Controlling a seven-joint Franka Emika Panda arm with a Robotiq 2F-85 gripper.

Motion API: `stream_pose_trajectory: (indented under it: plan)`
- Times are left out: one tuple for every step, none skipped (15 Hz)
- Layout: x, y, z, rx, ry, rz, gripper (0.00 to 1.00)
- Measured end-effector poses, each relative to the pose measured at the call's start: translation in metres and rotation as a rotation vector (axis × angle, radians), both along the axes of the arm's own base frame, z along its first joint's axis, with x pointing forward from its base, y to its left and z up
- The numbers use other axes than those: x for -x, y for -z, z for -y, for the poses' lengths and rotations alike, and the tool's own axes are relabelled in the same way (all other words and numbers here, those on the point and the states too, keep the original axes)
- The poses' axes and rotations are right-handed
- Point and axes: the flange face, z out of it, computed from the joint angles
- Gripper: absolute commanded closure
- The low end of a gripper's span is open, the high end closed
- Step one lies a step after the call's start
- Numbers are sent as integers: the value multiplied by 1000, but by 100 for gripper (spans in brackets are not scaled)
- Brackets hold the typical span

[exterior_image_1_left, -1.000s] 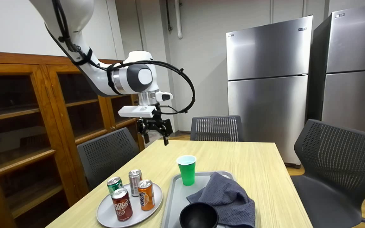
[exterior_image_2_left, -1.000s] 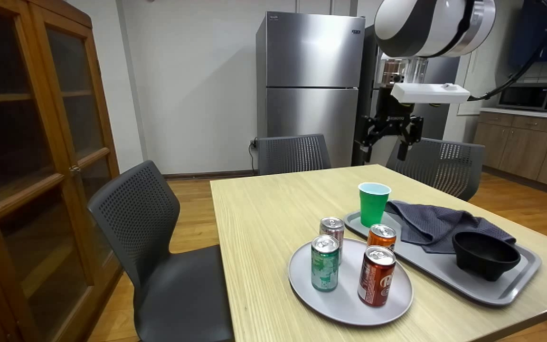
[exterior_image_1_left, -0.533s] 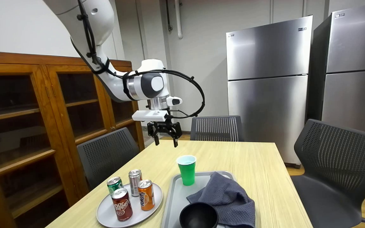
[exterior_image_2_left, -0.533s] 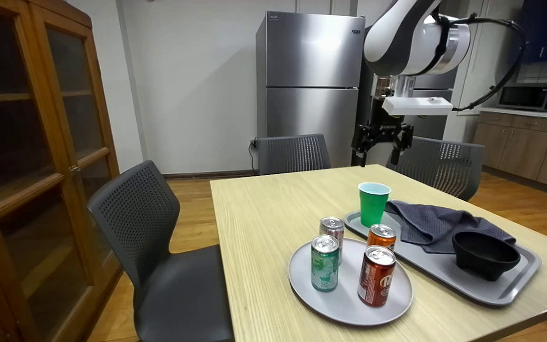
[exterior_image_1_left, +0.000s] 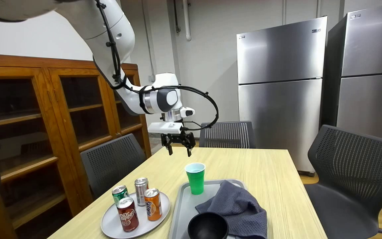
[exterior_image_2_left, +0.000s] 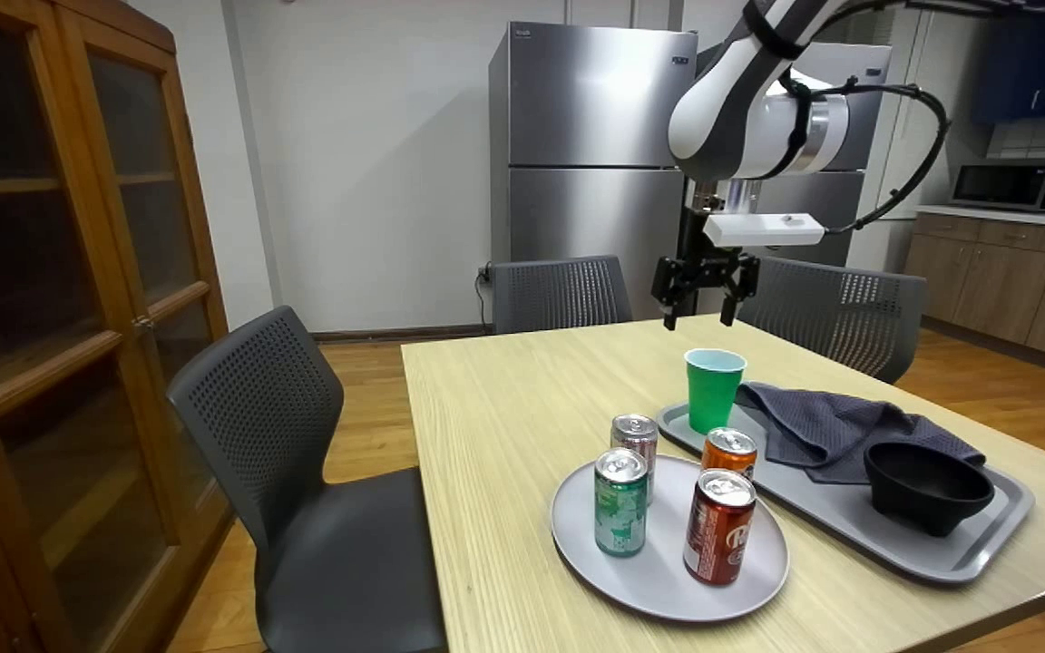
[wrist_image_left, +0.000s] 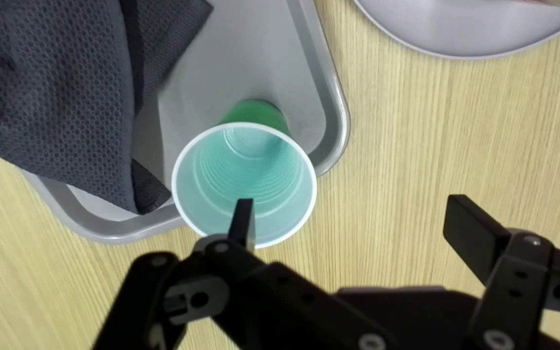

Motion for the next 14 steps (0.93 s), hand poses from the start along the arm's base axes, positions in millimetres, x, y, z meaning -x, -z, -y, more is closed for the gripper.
stream_pose_trajectory:
  plan:
    - [-5, 5, 0, 0, -1, -1, 0]
    - [-9, 9, -1, 1, -2, -1, 0]
    - [-13, 13, -1, 1, -3, -2, 0]
    - [-17, 17, 0, 2, -3, -2, 0]
    - [-20, 21, 0, 3, -4, -2, 0]
    - [-24, 24, 0, 3, -4, -3, 0]
    - [-27, 28, 0, 4, -4, -3, 0]
    - [-29, 32, 0, 4, -5, -4, 0]
    - [-32, 35, 0, 5, -5, -5, 0]
    - [-34, 39, 0, 5, -5, -7, 0]
    - [-36, 42, 0, 5, -6, -9, 0]
    - [-37, 46, 0, 5, -6, -12, 0]
    - [-38, 49, 0, 6, -6, -15, 0]
    - [-39, 53, 0, 6, -6, -18, 0]
